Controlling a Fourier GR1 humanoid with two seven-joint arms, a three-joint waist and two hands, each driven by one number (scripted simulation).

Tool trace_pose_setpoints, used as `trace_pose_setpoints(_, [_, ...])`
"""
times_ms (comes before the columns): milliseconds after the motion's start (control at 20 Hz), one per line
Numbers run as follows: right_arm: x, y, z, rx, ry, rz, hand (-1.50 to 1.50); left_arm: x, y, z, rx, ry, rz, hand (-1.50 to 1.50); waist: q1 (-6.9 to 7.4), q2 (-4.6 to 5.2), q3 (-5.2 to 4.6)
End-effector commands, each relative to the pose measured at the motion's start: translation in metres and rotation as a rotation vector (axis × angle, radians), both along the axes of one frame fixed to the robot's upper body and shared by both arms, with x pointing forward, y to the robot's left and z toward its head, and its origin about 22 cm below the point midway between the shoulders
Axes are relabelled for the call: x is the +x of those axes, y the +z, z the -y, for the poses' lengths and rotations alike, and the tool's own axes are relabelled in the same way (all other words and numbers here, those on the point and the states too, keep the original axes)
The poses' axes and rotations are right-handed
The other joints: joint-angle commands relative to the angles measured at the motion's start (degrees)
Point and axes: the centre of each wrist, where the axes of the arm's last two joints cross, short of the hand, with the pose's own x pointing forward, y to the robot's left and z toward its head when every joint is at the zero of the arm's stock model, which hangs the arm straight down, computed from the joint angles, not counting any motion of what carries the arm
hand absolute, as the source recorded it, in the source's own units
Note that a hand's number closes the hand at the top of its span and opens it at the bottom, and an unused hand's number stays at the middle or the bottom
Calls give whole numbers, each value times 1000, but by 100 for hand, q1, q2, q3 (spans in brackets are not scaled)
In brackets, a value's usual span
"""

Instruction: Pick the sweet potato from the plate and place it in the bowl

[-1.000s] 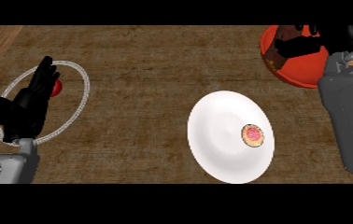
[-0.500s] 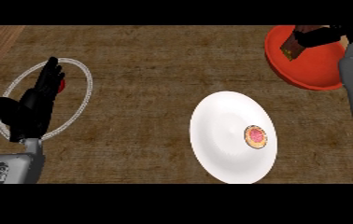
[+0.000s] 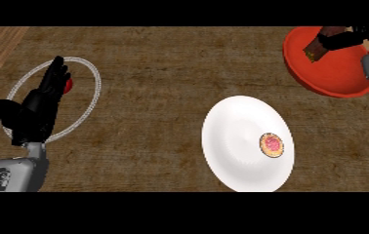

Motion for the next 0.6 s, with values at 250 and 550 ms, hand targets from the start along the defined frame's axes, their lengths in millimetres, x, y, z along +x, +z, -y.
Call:
trace_pose_setpoints(250, [-14, -32, 45, 38, -108, -330, -150, 2, -6, 6, 3, -4, 9, 0, 103, 57, 7])
trace_pose_setpoints(550, [-31, -31, 79, 208, 46, -233, -150, 4, 4, -7, 1, -15, 8, 0, 57, 66, 22])
